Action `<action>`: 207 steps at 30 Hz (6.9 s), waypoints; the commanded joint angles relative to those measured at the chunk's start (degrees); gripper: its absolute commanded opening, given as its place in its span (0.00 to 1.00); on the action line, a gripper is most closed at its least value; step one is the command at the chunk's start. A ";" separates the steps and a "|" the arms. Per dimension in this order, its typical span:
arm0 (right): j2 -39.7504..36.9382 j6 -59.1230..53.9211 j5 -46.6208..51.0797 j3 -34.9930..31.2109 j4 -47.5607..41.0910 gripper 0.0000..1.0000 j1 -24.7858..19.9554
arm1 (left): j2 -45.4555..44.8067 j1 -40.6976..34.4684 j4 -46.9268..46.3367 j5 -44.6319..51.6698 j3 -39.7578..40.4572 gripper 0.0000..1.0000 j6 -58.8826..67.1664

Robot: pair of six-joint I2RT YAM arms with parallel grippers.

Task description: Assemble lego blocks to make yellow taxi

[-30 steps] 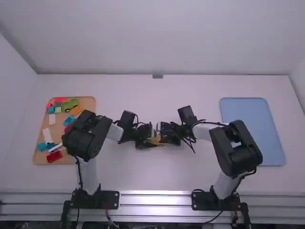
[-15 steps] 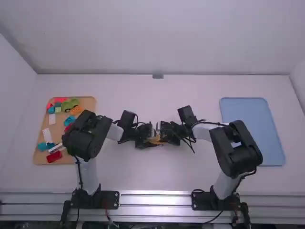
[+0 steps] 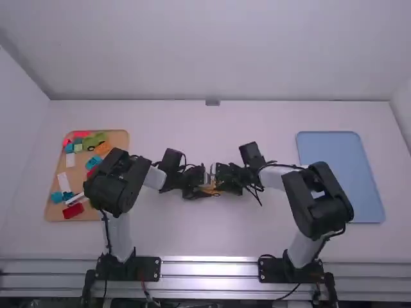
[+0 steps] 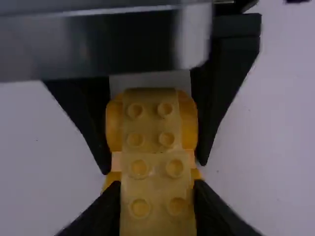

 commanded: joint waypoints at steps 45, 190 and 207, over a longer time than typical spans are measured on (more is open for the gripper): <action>-0.35 0.66 -9.57 -3.02 3.41 0.00 -4.11 | 0.68 0.09 -0.83 0.92 -0.39 0.30 -0.28; -5.22 34.14 -31.58 34.53 9.79 0.99 -6.12 | -40.96 34.16 -71.76 -69.83 33.53 0.99 -75.65; -5.22 31.78 -23.41 34.53 9.68 0.99 -4.85 | -15.67 57.64 -80.08 -40.61 54.01 0.99 -56.65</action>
